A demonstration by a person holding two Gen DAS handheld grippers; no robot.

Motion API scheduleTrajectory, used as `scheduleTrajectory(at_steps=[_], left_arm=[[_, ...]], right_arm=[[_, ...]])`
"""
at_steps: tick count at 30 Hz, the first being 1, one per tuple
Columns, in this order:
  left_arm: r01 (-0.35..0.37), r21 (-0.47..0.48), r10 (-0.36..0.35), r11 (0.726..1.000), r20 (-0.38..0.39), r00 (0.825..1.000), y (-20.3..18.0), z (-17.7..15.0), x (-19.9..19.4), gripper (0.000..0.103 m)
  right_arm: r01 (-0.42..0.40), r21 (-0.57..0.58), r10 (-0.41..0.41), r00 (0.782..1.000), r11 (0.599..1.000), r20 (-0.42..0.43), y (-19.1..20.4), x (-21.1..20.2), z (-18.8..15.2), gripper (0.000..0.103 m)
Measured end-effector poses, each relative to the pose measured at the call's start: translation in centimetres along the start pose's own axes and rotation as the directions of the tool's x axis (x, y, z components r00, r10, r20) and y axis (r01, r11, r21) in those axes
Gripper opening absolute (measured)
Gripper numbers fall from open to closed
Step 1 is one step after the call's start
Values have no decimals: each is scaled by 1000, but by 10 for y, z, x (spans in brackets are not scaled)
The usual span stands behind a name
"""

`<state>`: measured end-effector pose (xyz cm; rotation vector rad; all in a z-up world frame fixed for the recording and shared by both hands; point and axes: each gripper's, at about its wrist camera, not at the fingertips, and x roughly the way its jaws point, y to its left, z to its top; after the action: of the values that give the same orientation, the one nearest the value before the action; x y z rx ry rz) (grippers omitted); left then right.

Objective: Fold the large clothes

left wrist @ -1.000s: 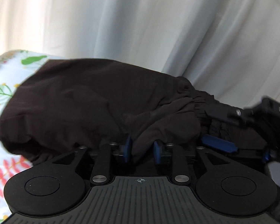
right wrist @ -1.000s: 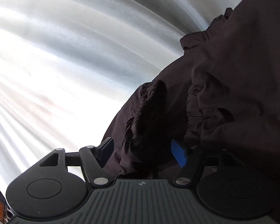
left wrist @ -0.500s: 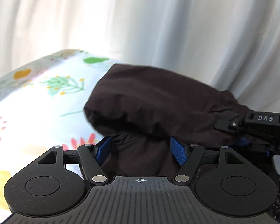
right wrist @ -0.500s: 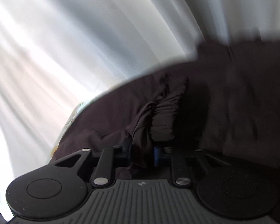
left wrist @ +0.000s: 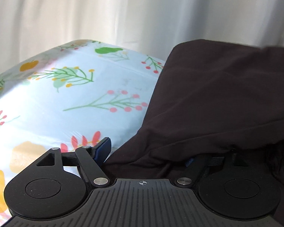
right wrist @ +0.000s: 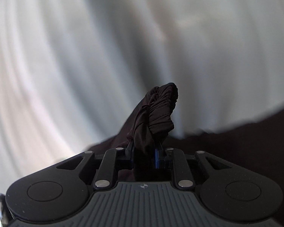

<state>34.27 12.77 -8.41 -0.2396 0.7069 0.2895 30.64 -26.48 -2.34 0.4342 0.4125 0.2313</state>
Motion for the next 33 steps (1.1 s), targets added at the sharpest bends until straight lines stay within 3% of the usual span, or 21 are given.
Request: scheduleTrajectory(at_steps=[3,6,10,13,15,18,23,28,31,33], left_arm=[[5,54,-4,999,-18,1000,-11,-3,4,88],[1,109,3,994,-34,999,-19,-6,7,90],[14,149,0,989,-93,996,-22,-1,0,89],[78,100,-64,992,-134,989,-11,0,-28,89],[132,61,-123,989,-125,984,-3,6,-49,89],[141,34,-139,989,-48,989,1,18,-68,92],[160,63,-161,985,5,987,-15,40,-56,93],[162,115,-169,980,49,984,-35,50,-41,94],[203,96,-209,974,60,976,-54,60,-28,96],[226,92,-233,970,68,970,-71,63,-14,96]], right_arm=[[108,69,-99,987,992,-129,-41,21,-24,18],[119,178,-81,975,977,-208,-73,32,-42,20],[110,162,-76,976,981,-203,-74,30,-44,22],[119,109,-97,978,987,-186,-63,19,-38,22],[121,87,-104,979,989,-177,-58,18,-38,22],[132,65,-117,975,989,-191,-61,20,-47,22],[148,70,-127,961,987,-245,-60,18,-29,34],[155,-2,-155,986,988,-69,-41,-15,0,34],[121,-62,-124,992,991,-37,-24,12,6,34],[80,-94,-88,992,992,-86,-17,40,0,33]])
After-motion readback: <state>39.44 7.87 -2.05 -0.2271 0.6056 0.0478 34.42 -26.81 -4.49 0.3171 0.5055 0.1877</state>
